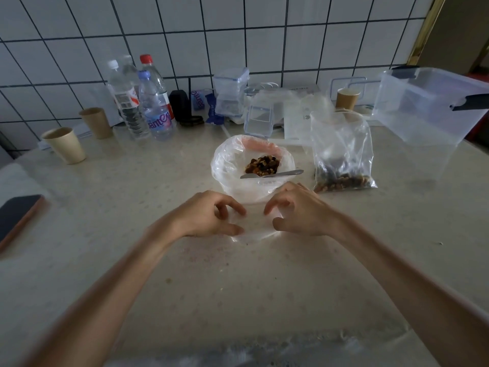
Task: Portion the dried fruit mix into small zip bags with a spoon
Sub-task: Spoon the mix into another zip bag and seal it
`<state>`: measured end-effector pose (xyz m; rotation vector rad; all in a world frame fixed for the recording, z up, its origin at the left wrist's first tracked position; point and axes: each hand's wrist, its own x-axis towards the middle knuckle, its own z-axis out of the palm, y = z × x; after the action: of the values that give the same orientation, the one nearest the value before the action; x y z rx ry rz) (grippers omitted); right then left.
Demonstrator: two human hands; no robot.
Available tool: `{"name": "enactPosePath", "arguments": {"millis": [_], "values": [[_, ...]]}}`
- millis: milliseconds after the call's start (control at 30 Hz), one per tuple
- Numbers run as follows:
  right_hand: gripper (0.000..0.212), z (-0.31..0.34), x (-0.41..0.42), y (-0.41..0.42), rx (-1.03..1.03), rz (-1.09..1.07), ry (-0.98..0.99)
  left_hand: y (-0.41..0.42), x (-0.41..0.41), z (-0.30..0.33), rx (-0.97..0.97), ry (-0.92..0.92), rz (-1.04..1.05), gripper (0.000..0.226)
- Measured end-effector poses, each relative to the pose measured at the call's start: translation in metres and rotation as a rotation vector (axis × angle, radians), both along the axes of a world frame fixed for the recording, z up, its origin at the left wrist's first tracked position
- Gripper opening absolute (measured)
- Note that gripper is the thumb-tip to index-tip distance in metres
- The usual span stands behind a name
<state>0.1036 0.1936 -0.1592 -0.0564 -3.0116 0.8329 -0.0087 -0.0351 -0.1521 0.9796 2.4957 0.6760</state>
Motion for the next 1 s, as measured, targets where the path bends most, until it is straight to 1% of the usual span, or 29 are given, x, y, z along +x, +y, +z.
{"name": "enactPosePath", "arguments": {"millis": [67,100,200,233,267,333,400,533,567,633,667,700,767,800,867,900,967,1000], "values": [[0.023,-0.004,0.002,0.001,-0.040,-0.005,0.035,-0.002,0.000,-0.003,0.088,0.000,0.027,0.043],[0.019,-0.005,0.002,0.001,-0.113,-0.013,0.064,-0.003,0.000,-0.004,0.153,-0.009,0.053,0.044],[0.004,-0.002,0.005,0.005,-0.487,-0.140,0.178,-0.004,0.000,-0.007,0.392,-0.075,0.181,0.038],[0.005,0.000,0.005,0.006,-0.564,-0.210,0.225,-0.004,-0.001,-0.008,0.460,-0.086,0.224,0.037],[0.007,0.000,0.003,0.008,-0.598,-0.285,0.272,-0.003,-0.003,-0.009,0.518,-0.093,0.261,0.037],[0.011,0.000,-0.002,0.014,-0.584,-0.434,0.331,-0.001,-0.010,-0.012,0.610,-0.104,0.333,0.041],[0.011,0.004,-0.009,0.020,-0.514,-0.529,0.318,0.003,-0.019,-0.015,0.655,-0.081,0.423,0.041],[0.028,0.009,-0.021,0.021,-0.194,-0.597,0.181,0.015,-0.036,-0.022,0.701,0.045,0.656,0.045],[0.031,0.009,-0.023,0.019,-0.143,-0.601,0.163,0.017,-0.038,-0.023,0.692,0.045,0.681,0.051],[0.030,0.009,-0.032,0.020,-0.145,-0.604,0.133,0.026,-0.045,-0.024,0.643,0.010,0.681,0.067],[0.028,0.008,-0.037,0.021,-0.188,-0.609,0.122,0.031,-0.047,-0.023,0.613,-0.009,0.675,0.072],[0.029,0.008,-0.042,0.023,-0.238,-0.620,0.123,0.037,-0.050,-0.022,0.597,-0.027,0.665,0.071],[0.032,0.007,-0.050,0.027,-0.309,-0.648,0.165,0.047,-0.057,-0.019,0.607,-0.065,0.625,0.058],[0.029,0.008,-0.053,0.028,-0.360,-0.658,0.187,0.051,-0.060,-0.019,0.611,-0.085,0.601,0.053],[0.020,0.010,-0.058,0.031,-0.550,-0.656,0.203,0.057,-0.065,-0.019,0.593,-0.106,0.563,0.047],[0.016,0.012,-0.060,0.032,-0.677,-0.640,0.200,0.059,-0.066,-0.020,0.579,-0.096,0.552,0.050],[0.015,0.016,-0.064,0.034,-0.928,-0.546,0.183,0.064,-0.070,-0.026,0.518,-0.001,0.552,0.050],[0.014,0.017,-0.066,0.034,-1.026,-0.478,0.172,0.065,-0.071,-0.031,0.480,0.062,0.557,0.043]]}}
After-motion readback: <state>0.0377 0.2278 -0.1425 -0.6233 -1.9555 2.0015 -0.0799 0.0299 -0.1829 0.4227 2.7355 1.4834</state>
